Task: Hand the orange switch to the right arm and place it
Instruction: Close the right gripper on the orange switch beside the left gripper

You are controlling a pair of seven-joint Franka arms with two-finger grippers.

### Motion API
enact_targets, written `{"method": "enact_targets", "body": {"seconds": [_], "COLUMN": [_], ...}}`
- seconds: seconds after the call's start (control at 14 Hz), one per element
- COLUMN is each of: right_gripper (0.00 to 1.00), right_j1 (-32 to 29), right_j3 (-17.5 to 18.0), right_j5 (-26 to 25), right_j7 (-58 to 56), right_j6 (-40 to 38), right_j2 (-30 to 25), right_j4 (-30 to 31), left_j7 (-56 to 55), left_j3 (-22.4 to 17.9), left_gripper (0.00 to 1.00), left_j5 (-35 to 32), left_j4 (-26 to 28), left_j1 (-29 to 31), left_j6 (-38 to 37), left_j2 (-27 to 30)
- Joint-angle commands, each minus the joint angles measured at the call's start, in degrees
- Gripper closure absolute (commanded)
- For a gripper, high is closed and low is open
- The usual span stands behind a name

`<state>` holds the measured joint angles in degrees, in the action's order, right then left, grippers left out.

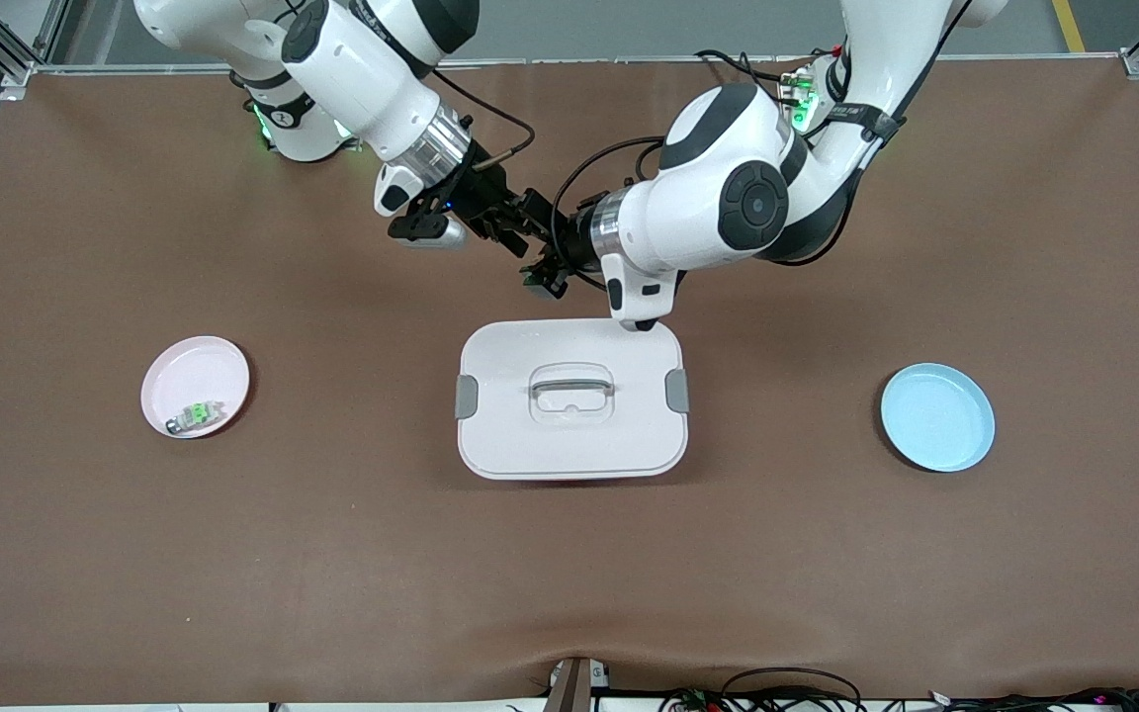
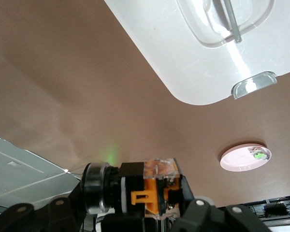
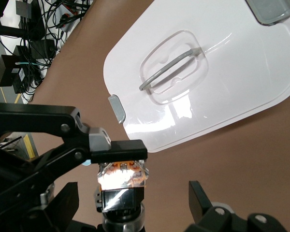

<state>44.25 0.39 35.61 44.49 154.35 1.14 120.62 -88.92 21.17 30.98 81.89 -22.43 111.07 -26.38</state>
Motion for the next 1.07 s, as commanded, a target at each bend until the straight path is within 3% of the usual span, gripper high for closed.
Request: {"method": "enact_targets", "body": {"seconds": [0.0,0.21,0.57,0.64,0.86,1.0], "right_gripper": [0.00,0.03,0.50,0.56,0.59,0.71], "right_j1": [1.63,1.98,2.25,2.25,2.25,2.16], "right_j3": [-0.57,-0.57,-0.48,-0.57,-0.57,-0.57], "right_j5": [1.05,1.05,1.05,1.05,1.05,1.05], "right_j7": [0.43,0.43,0.43,0.43,0.43,0.43], "right_j6": [0.87,1.83,2.10,2.10,2.01,2.01], "right_j2": [1.94,2.64,3.17,3.17,3.17,3.08], "right_j4": [-1.44,-1.53,-1.79,-1.79,-1.79,-1.79], "left_j7": [-1.43,-1.43,-1.61,-1.61,-1.70,-1.70], "left_j3": [0.02,0.10,0.02,0.10,0.10,0.10], "left_gripper": [1.00,1.00,1.00,1.00,1.00,1.00], "left_j5": [0.75,0.75,0.75,0.84,0.75,0.75], "left_j4": [-2.09,-2.18,-2.26,-2.26,-2.26,-2.26], "left_j1": [-1.13,-1.48,-1.57,-1.57,-1.57,-1.57], "left_j6": [0.29,0.29,0.29,0.37,0.37,0.38], "left_j2": [-0.96,-0.96,-0.96,-0.96,-0.96,-0.96]}}
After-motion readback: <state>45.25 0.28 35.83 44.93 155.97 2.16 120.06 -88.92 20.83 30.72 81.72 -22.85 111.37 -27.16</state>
